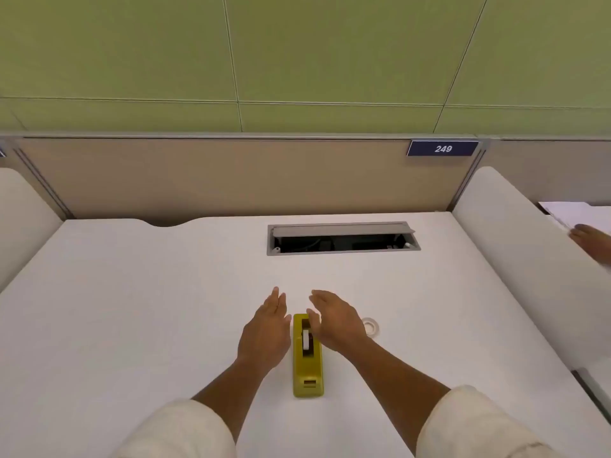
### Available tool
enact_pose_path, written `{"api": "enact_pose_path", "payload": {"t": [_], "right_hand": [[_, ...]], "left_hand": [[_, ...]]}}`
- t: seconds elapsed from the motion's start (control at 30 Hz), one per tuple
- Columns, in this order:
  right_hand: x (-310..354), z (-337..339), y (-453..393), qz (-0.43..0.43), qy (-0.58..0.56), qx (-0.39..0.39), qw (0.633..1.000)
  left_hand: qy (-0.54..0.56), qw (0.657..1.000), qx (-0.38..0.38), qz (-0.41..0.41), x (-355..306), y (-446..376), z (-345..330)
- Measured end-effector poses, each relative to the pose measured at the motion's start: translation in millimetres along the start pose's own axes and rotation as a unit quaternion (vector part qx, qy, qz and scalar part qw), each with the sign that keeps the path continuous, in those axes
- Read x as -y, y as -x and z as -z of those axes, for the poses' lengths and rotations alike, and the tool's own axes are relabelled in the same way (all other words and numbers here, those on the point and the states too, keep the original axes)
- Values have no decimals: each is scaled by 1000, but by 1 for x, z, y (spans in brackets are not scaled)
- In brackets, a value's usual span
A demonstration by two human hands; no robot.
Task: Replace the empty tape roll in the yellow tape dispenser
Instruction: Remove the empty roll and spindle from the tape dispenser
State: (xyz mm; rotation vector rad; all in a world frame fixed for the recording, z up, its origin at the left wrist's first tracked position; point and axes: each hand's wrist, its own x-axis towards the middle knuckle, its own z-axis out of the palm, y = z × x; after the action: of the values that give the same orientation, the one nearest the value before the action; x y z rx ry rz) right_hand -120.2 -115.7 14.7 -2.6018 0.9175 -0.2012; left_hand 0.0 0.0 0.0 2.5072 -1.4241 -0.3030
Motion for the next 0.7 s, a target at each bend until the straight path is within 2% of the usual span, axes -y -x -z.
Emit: {"api": "enact_pose_path", "payload": {"t": [0.17,0.33,0.5,0.7], "right_hand": [[-4,-8,2,22,23,80,996],[-7,-17,2,50,45,148,987],[-7,-24,0,45,48,158,985],[-7,-26,-4,30,27,146,988]], "left_hand": [[67,995,58,50,1,3,-8],[73,992,94,36,-3,4,-13],[83,991,97,32,-4,3,-16],[91,993,65,42,-2,-2,-14]]}}
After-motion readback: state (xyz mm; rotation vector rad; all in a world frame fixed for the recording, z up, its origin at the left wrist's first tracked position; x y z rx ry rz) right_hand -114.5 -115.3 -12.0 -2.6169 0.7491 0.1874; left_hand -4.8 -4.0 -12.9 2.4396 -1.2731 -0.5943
